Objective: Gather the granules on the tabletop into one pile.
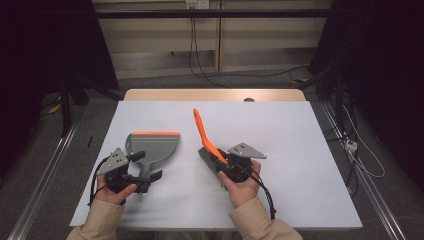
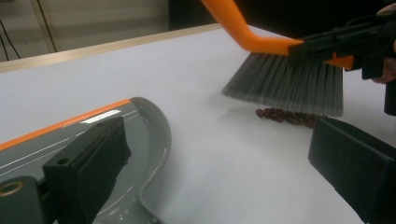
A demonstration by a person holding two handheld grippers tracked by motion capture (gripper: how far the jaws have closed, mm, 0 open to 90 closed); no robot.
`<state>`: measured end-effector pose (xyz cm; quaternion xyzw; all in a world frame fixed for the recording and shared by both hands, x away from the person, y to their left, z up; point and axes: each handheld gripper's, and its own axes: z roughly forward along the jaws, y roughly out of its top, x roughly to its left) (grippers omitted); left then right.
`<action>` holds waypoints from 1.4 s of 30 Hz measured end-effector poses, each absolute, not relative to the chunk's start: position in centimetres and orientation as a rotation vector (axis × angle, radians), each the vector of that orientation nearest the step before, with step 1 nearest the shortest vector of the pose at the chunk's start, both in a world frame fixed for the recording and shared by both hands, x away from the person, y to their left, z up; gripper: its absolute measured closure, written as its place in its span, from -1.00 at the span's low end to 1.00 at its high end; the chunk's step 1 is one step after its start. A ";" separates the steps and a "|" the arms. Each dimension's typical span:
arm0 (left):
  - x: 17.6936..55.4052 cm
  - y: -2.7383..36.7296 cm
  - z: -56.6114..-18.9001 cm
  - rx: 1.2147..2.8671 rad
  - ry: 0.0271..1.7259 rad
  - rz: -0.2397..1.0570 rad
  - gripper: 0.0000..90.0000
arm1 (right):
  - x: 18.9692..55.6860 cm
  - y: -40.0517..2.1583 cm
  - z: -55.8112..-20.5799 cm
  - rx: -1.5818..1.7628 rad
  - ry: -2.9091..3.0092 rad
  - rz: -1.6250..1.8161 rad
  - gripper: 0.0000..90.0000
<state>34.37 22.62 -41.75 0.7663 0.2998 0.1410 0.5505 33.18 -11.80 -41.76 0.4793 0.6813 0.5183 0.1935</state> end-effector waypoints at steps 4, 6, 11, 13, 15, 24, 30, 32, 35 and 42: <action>34.4 22.6 -41.7 1.809 0.710 0.334 -0.90 | 33.7 -13.0 -41.2 1.312 1.915 1.458 0.59; 34.4 22.6 -41.8 1.812 0.712 0.333 -0.90 | 34.0 -13.6 -41.2 1.291 1.925 1.457 0.59; 34.4 22.6 -41.8 1.810 0.714 0.333 -0.90 | 34.8 -14.3 -41.4 1.220 1.969 1.445 0.59; 34.4 22.6 -41.8 1.812 0.712 0.334 -0.90 | 35.5 -14.9 -41.6 1.128 2.018 1.461 0.59; 34.4 22.7 -41.8 1.817 0.709 0.334 -0.90 | 36.4 -15.5 -41.9 1.071 2.063 1.474 0.59; 34.5 22.8 -41.9 1.807 0.731 0.338 -0.90 | 40.1 -17.6 -43.8 0.774 2.242 1.507 0.59; 34.6 22.8 -42.0 1.811 0.739 0.333 -0.90 | 41.5 -17.9 -44.5 0.630 2.314 1.572 0.59; 34.6 22.9 -42.0 1.811 0.743 0.335 -0.90 | 41.7 -17.8 -44.7 0.592 2.326 1.573 0.59; 34.6 22.9 -41.9 1.807 0.748 0.336 -0.90 | 41.8 -17.6 -45.0 0.534 2.344 1.595 0.59; 34.6 23.1 -42.0 1.805 0.752 0.337 -0.90 | 41.5 -17.3 -45.1 0.417 2.375 1.613 0.59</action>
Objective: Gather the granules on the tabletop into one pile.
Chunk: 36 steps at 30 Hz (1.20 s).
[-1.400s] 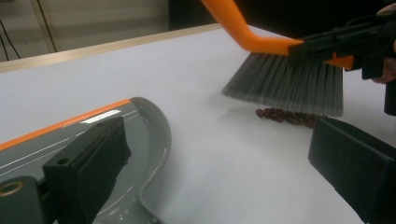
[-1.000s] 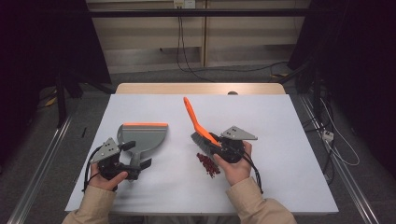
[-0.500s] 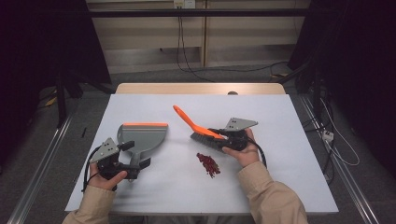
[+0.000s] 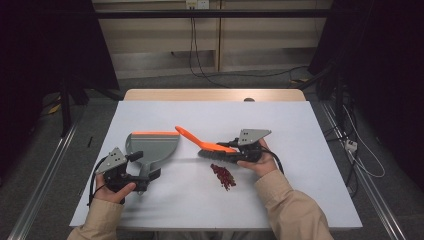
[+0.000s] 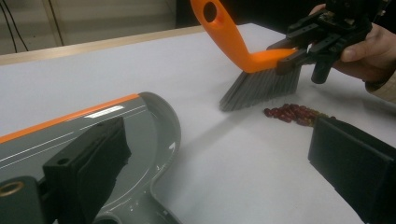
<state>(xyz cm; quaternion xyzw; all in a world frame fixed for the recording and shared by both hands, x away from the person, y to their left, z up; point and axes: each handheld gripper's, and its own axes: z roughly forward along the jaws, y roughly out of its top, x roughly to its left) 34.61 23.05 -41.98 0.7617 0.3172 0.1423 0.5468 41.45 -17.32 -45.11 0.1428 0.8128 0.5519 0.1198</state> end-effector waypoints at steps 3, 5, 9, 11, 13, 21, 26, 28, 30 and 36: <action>34.6 23.2 -42.0 1.803 0.758 0.336 -0.90 | 41.1 -17.3 -45.1 0.364 2.397 1.618 0.59; 34.6 23.2 -42.0 1.803 0.761 0.339 -0.89 | 40.9 -17.4 -45.1 0.331 2.411 1.625 0.59; 34.6 23.3 -42.0 1.796 0.765 0.339 -0.90 | 40.6 -17.6 -45.0 0.297 2.435 1.632 0.59; 34.6 23.3 -42.0 1.798 0.765 0.340 -0.90 | 40.3 -17.7 -44.9 0.275 2.448 1.632 0.59; 34.6 23.3 -42.0 1.801 0.765 0.341 -0.90 | 40.1 -17.8 -44.9 0.260 2.457 1.630 0.59; 34.6 23.2 -42.0 1.804 0.764 0.342 -0.90 | 39.0 -18.1 -44.7 0.235 2.475 1.631 0.59; 34.6 23.1 -42.0 1.807 0.761 0.341 -0.90 | 38.2 -18.2 -44.7 0.246 2.473 1.641 0.59; 34.6 23.1 -42.0 1.807 0.760 0.342 -0.90 | 37.9 -18.2 -44.7 0.248 2.465 1.637 0.59; 34.6 23.1 -42.0 1.808 0.759 0.341 -0.90 | 37.7 -18.2 -44.7 0.248 2.463 1.640 0.59; 34.5 23.0 -42.0 1.811 0.755 0.343 -0.90 | 37.2 -18.1 -44.7 0.294 2.441 1.627 0.59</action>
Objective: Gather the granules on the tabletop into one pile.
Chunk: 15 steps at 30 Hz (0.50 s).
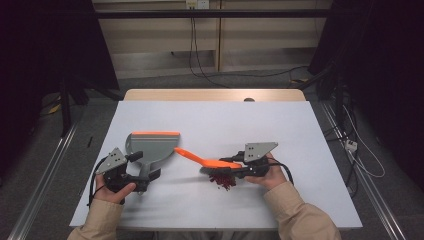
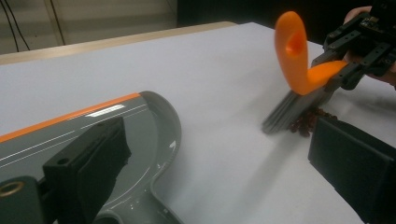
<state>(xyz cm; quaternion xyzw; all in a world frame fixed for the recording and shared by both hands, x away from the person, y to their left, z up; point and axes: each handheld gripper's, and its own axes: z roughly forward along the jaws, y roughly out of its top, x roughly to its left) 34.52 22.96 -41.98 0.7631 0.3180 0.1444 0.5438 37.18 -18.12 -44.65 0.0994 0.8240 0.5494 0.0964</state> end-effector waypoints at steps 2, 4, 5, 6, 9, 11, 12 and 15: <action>34.5 22.9 -42.0 1.812 0.754 0.342 -0.90 | 37.2 -18.1 -44.6 0.329 2.425 1.631 0.59; 34.5 22.9 -41.9 1.810 0.753 0.340 -0.90 | 37.3 -18.1 -44.6 0.368 2.405 1.638 0.59; 34.5 22.9 -41.9 1.806 0.754 0.340 -0.90 | 37.4 -18.1 -44.6 0.398 2.392 1.638 0.59; 34.5 22.9 -41.9 1.806 0.754 0.340 -0.90 | 37.4 -18.1 -44.5 0.428 2.378 1.628 0.59; 34.5 22.9 -42.0 1.813 0.750 0.339 -0.90 | 37.3 -18.0 -44.3 0.560 2.323 1.620 0.59; 34.5 22.9 -42.0 1.813 0.749 0.338 -0.90 | 37.1 -17.9 -44.0 0.655 2.272 1.627 0.59; 34.6 22.9 -42.0 1.813 0.750 0.339 -0.90 | 37.0 -17.8 -43.8 0.718 2.241 1.631 0.59; 34.6 22.9 -42.0 1.807 0.753 0.338 -0.90 | 36.0 -17.1 -43.1 0.902 2.127 1.632 0.59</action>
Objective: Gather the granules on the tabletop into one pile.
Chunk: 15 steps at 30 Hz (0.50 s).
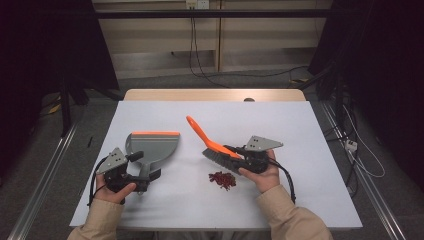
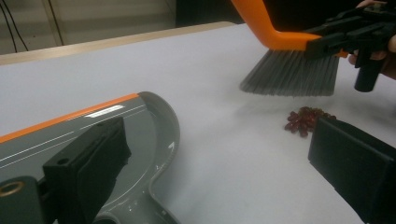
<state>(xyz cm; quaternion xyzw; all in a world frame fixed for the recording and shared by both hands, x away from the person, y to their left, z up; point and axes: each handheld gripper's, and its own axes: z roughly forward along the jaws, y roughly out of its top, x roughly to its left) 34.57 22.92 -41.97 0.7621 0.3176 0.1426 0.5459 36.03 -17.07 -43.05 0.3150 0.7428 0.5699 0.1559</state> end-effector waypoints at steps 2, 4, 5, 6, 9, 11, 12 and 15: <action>34.6 22.9 -42.0 1.808 0.753 0.339 -0.90 | 35.3 -16.2 -42.8 0.986 2.084 1.633 0.58; 34.5 22.8 -42.0 1.810 0.751 0.338 -0.90 | 34.5 -14.8 -42.7 1.053 2.046 1.660 0.58; 34.5 22.8 -41.9 1.813 0.748 0.342 -0.90 | 34.3 -14.3 -42.7 1.073 2.042 1.651 0.58; 34.4 22.8 -41.9 1.813 0.747 0.343 -0.90 | 34.0 -13.4 -42.8 1.071 2.043 1.647 0.58; 34.3 22.8 -41.7 1.806 0.746 0.347 -0.90 | 33.7 -11.5 -43.2 1.134 2.023 1.674 0.58; 34.3 22.9 -41.7 1.808 0.753 0.351 -0.90 | 33.6 -10.2 -43.4 1.151 2.023 1.630 0.58; 34.3 23.0 -41.7 1.807 0.760 0.350 -0.90 | 33.7 -9.7 -43.7 1.150 2.028 1.622 0.58; 34.3 23.1 -41.7 1.812 0.761 0.351 -0.90 | 33.9 -8.9 -44.5 1.200 2.044 1.611 0.58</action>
